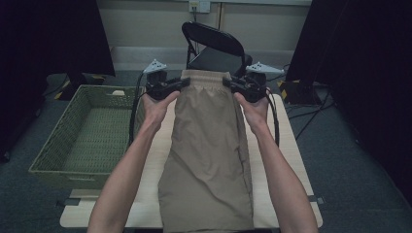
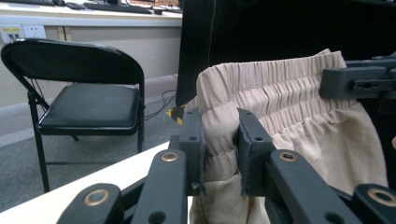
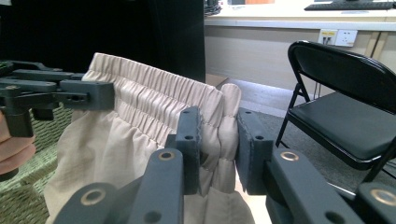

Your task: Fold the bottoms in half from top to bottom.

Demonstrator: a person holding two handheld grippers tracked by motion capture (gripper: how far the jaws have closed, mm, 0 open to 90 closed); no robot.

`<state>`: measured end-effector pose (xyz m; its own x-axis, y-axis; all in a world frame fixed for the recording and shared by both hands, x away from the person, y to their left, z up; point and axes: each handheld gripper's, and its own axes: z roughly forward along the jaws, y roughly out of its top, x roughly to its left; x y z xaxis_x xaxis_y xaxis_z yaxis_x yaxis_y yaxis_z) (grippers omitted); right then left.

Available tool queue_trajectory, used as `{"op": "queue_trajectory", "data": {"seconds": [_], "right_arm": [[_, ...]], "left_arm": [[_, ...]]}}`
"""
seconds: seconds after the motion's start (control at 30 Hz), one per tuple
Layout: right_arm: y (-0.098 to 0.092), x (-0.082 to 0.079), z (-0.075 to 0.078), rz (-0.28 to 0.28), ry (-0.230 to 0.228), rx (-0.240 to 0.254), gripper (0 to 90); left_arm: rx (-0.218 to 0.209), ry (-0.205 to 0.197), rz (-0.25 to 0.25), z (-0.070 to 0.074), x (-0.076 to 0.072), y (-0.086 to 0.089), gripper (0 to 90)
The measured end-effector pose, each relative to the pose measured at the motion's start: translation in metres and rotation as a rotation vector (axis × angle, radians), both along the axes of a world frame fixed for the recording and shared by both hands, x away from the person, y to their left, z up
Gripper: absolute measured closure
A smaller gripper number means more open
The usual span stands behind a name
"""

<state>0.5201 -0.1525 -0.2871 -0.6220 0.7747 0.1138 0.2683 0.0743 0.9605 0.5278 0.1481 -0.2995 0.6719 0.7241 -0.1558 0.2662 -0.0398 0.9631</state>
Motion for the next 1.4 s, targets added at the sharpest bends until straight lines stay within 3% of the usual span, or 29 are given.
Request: {"op": "queue_trajectory", "data": {"seconds": [0.2, 0.47, 0.6, 0.9, 1.1, 1.4], "right_arm": [[-0.003, -0.001, 0.009, 0.001, -0.018, -0.007, 73.3], [-0.006, -0.007, -0.003, 0.008, -0.008, -0.005, 73.2], [-0.007, -0.013, -0.007, 0.017, -0.014, -0.002, 73.2], [-0.011, -0.025, -0.03, 0.041, -0.001, -0.019, 73.2], [-0.017, -0.031, -0.05, 0.065, 0.021, -0.004, 73.1], [-0.017, -0.059, -0.067, 0.134, 0.015, -0.023, 73.0]], "left_arm": [[-0.001, -0.013, -0.002, 0.004, -0.001, -0.002, 74.8], [0.023, -0.019, -0.015, -0.003, -0.01, -0.004, 74.7], [0.014, -0.021, -0.024, -0.008, -0.017, -0.003, 74.8], [0.031, -0.026, -0.042, -0.032, -0.032, -0.005, 74.8], [0.042, -0.019, -0.069, -0.048, -0.041, -0.005, 74.7], [0.03, -0.005, -0.113, -0.069, -0.072, 0.005, 74.4]]}}
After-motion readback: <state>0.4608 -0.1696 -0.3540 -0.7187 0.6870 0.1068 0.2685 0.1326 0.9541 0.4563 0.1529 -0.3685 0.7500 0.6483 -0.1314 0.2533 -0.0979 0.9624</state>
